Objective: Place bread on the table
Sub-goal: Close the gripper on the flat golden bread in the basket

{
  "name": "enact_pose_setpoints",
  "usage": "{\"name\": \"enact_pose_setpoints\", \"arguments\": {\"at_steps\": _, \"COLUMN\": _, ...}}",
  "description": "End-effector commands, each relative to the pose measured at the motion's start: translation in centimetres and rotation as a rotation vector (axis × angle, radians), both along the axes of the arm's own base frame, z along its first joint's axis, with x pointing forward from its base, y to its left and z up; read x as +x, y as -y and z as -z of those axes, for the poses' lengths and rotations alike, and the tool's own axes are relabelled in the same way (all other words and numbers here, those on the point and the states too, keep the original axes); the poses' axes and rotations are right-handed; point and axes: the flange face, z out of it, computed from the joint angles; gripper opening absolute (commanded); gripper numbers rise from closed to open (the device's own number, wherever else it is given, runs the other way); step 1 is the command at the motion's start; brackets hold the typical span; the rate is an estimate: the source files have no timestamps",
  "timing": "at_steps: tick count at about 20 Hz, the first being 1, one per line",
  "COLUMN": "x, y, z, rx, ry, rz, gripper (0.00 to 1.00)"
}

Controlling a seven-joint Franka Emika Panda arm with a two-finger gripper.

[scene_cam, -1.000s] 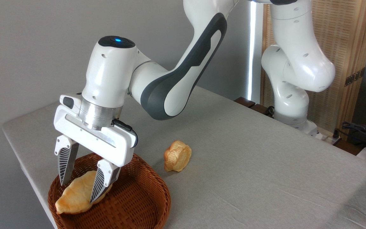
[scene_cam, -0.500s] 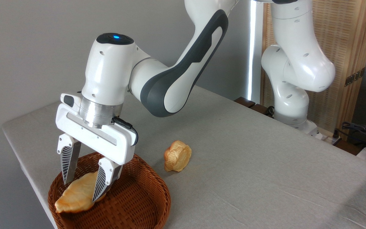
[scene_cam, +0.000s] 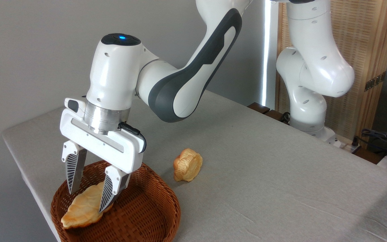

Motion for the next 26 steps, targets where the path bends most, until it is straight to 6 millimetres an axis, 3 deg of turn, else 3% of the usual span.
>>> {"name": "enact_pose_setpoints", "arguments": {"at_steps": 1, "x": -0.1, "y": 0.0, "z": 0.2, "rx": 0.025, "ry": -0.015, "rz": 0.029, "gripper": 1.00}}
{"name": "enact_pose_setpoints", "arguments": {"at_steps": 15, "x": 0.0, "y": 1.0, "z": 1.9, "rx": 0.037, "ry": -0.038, "rz": 0.050, "gripper": 1.00}}
{"name": "enact_pose_setpoints", "arguments": {"at_steps": 17, "x": 0.0, "y": 1.0, "z": 2.0, "rx": 0.039, "ry": -0.040, "rz": 0.052, "gripper": 0.81}}
{"name": "enact_pose_setpoints", "arguments": {"at_steps": 18, "x": 0.0, "y": 1.0, "z": 1.9, "rx": 0.038, "ry": -0.038, "rz": 0.053, "gripper": 0.58}}
{"name": "enact_pose_setpoints", "arguments": {"at_steps": 20, "x": 0.0, "y": 1.0, "z": 1.8, "rx": 0.039, "ry": -0.036, "rz": 0.054, "gripper": 0.42}}
{"name": "enact_pose_setpoints", "arguments": {"at_steps": 21, "x": 0.0, "y": 1.0, "z": 1.8, "rx": 0.040, "ry": -0.036, "rz": 0.052, "gripper": 0.38}}
{"name": "enact_pose_setpoints", "arguments": {"at_steps": 26, "x": 0.0, "y": 1.0, "z": 1.8, "rx": 0.039, "ry": -0.036, "rz": 0.054, "gripper": 0.39}}
